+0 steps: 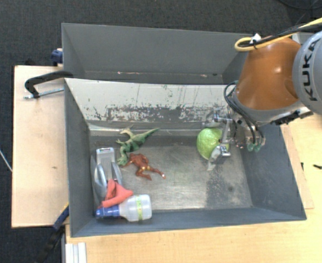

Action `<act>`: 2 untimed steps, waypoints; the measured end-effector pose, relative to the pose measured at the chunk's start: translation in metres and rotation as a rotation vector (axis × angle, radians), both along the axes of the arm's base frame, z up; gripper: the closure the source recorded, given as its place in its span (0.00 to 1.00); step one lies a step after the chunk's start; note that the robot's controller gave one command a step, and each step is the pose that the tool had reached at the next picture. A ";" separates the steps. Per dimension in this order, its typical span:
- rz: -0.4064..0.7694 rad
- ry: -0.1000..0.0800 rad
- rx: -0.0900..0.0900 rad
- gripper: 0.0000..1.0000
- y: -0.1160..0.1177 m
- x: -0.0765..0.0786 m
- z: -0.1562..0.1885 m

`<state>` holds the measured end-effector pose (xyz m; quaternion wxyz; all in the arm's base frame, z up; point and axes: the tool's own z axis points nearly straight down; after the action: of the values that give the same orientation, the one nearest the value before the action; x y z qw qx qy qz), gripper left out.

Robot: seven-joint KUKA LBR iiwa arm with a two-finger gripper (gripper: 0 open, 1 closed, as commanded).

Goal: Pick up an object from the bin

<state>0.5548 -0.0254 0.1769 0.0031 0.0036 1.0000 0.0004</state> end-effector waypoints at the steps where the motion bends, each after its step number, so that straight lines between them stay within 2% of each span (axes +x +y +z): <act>1: 0.021 0.010 0.001 0.00 -0.003 0.002 -0.036; 2: -0.092 -0.002 0.001 0.00 -0.014 0.033 -0.050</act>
Offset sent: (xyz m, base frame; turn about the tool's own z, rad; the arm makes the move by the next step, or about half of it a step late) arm 0.0316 -0.0153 -0.0523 0.0924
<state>0.5880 -0.0392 0.1266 0.0041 0.0497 0.9988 0.0006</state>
